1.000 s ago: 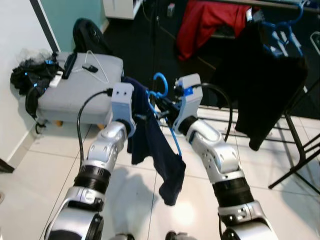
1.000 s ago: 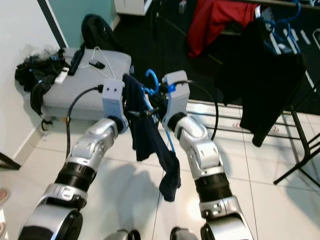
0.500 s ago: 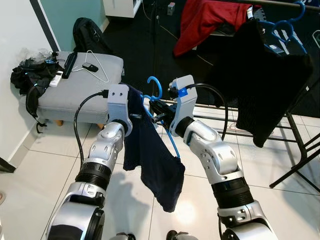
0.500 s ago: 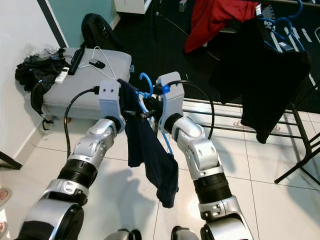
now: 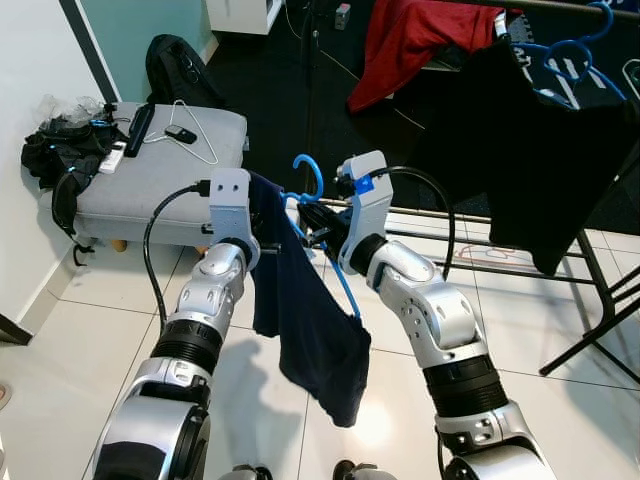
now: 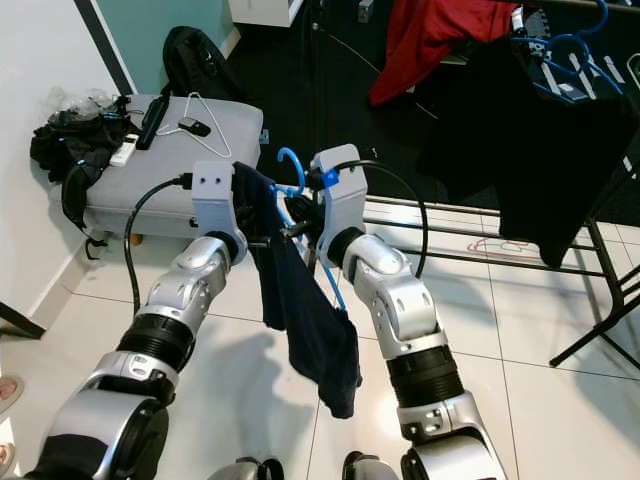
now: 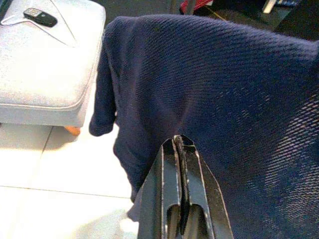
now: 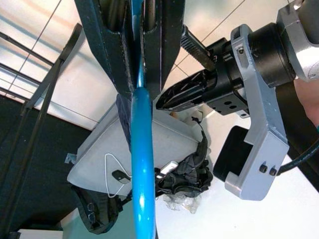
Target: Hang hanger
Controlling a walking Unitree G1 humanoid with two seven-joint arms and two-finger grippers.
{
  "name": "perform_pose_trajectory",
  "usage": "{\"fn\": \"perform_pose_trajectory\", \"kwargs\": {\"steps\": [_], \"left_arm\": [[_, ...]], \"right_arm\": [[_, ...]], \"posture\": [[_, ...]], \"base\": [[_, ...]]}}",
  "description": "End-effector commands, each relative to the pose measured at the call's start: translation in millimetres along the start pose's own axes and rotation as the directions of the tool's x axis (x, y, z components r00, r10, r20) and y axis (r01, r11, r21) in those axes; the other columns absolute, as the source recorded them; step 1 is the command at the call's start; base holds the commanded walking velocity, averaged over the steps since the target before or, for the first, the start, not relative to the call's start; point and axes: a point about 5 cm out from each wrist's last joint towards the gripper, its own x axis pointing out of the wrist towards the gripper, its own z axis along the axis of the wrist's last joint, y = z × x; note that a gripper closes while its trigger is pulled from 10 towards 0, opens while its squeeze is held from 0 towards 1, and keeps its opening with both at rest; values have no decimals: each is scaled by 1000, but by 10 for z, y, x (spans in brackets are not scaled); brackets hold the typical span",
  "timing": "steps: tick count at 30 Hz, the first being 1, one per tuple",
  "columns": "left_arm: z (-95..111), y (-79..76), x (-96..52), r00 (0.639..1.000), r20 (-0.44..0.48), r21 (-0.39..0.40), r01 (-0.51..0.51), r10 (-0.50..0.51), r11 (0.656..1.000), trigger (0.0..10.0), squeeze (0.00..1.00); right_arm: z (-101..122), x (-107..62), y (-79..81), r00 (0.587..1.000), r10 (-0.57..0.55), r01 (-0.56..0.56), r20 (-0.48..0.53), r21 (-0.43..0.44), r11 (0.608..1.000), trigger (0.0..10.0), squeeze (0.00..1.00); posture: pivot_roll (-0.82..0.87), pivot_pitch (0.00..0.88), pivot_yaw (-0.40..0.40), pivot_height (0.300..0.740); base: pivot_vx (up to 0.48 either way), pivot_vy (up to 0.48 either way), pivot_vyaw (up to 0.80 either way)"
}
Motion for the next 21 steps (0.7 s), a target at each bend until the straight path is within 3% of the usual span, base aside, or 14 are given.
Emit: {"fn": "perform_pose_trajectory", "kwargs": {"steps": [1, 5, 9, 15, 16, 21], "left_arm": [[4, 57, 6, 1000, 1, -4, -12, 12, 1000, 0, 0], [143, 53, 22, 997, 72, 23, 22, -24, 999, 0, 0], [175, 51, 25, 996, 88, 36, 30, -33, 999, 0, 0], [365, 90, 41, 988, 146, 73, 37, -47, 997, 0, 0], [441, 133, 57, 986, 164, 95, 25, -41, 995, 0, 0], [561, 247, 99, 983, 181, 130, -4, -19, 991, 0, 0]], "right_arm": [[101, -3, 74, 999, 37, -37, 38, -13, 999, 10000, 0], [37, -27, 83, 999, 52, -52, -1, -20, 998, 10000, 0], [16, -33, 84, 998, 56, -56, -12, -22, 998, 10000, 0], [-173, -95, 82, 989, 65, -70, -130, -29, 997, 10000, 0], [-260, -135, 92, 980, 77, -83, -184, -28, 996, 10000, 0], [-382, -208, 120, 964, 88, -96, -251, -19, 995, 10000, 0]], "posture": [[-66, 233, 18, 740], [-69, 229, 14, 740], [-69, 229, 14, 740], [-66, 225, 18, 740], [-63, 224, 23, 740], [-60, 221, 30, 740]], "base": [[0, 0, 0], [0, 0, 0], [0, 0, 0], [0, 0, 0], [0, 0, 0], [0, 0, 0]]}}
